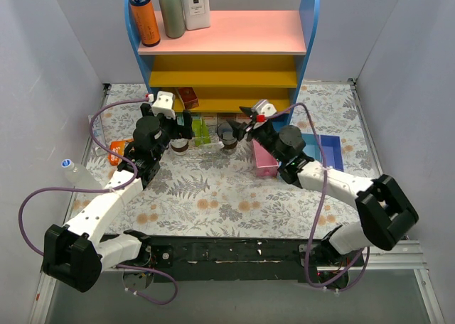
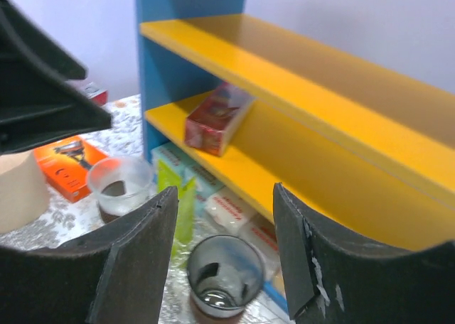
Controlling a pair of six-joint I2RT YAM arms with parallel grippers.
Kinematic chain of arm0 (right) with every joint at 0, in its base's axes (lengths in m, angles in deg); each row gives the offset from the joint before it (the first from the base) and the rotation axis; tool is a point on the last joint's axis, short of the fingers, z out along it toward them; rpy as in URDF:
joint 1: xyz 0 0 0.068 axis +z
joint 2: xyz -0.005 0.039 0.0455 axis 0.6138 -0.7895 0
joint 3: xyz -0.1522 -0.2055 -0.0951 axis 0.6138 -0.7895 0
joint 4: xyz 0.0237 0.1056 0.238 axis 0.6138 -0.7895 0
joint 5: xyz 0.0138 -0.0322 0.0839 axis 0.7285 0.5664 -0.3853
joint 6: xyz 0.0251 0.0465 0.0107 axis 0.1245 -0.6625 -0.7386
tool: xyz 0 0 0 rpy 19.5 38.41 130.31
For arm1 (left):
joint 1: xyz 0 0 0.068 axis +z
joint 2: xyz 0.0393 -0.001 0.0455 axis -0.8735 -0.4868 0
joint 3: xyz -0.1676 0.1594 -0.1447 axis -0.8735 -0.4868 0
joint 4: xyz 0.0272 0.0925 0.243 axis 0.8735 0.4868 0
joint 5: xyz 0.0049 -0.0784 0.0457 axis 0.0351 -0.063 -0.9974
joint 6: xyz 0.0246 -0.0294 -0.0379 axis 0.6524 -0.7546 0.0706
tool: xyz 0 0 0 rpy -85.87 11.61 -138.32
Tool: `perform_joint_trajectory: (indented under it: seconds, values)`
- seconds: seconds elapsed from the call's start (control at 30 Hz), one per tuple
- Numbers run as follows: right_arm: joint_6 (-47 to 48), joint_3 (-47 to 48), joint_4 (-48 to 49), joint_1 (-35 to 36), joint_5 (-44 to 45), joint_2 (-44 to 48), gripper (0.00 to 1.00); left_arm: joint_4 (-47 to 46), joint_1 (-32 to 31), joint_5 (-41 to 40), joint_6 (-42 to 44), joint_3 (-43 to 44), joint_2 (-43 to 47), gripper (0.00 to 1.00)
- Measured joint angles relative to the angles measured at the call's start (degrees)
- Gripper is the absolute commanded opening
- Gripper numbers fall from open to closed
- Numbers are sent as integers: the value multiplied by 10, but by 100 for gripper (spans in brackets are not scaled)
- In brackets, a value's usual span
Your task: Prepare toiletry sets of a toothbrush and toothpaste on the tray
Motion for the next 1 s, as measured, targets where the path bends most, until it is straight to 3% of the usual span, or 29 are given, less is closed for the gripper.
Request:
perform_joint_trajectory:
  seconds: [0.33,0.5,0.67,1.0]
  values:
    - [-19,-54,-194,-150,2,171,61,0,-2,5,-2,-2,0,98]
    - [-30,-54,-285,-225,-3,210,59,0,-3,9,-5,-2,-2,98]
    - [-49,-19,-369,-279,-37,188,57,0,-5,10,-5,-2,-6,98]
    - [-58,85,-496,-327,-82,58,52,0,-6,10,-5,-2,-6,98]
